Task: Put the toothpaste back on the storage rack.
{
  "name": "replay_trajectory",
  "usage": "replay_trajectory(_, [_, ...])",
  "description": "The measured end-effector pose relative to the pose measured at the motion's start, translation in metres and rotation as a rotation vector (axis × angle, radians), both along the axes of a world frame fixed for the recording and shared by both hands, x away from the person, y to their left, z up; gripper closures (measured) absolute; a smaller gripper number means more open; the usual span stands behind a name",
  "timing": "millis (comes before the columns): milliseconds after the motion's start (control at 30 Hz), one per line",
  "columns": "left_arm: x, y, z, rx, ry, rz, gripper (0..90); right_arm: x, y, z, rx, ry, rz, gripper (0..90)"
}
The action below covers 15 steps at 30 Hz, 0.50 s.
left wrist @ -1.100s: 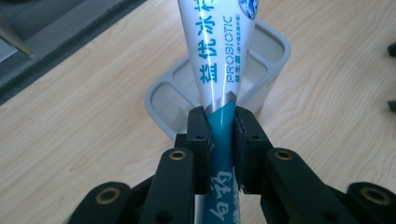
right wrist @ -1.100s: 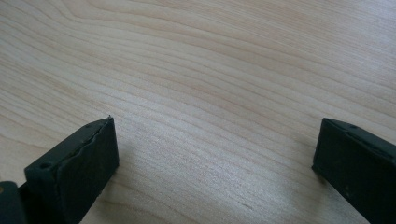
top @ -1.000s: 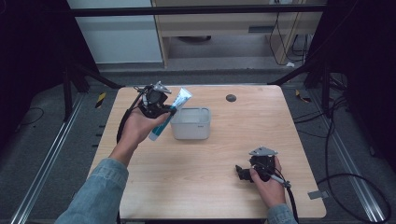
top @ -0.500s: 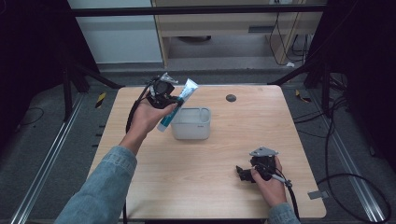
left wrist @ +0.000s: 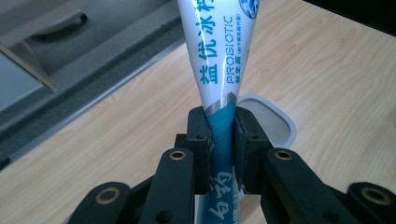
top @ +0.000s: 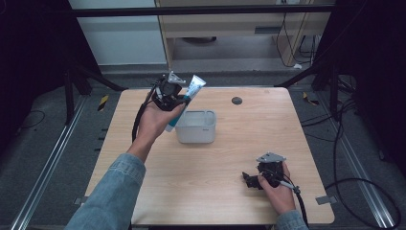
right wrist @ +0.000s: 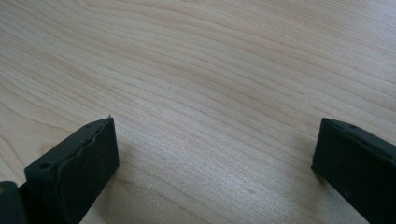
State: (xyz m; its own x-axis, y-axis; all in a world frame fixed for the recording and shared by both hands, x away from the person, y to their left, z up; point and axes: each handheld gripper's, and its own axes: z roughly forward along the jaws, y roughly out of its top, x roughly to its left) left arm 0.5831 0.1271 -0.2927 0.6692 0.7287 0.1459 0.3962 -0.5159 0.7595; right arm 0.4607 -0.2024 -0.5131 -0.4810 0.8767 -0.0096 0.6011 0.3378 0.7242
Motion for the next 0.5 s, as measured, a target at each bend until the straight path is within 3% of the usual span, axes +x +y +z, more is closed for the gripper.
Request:
replay_trajectory(67, [-0.0018,-0.0028,0.0007,-0.03,-0.021,0.019,78.1,-0.0006,0.0001,0.0001,0.0,0.002,-0.002,0.5])
replay_trajectory(333, [-0.005,-0.004,0.0054,-0.046,-0.08,0.039,78.2,-0.0018,-0.0005,0.0002,0.002,0.004,0.006,0.5])
replay_trajectory(500, [-0.0068,0.0008,0.0072,-0.099,-0.146,0.056,78.1,-0.0017,-0.0005,0.0001,0.002,0.005,0.008,0.4])
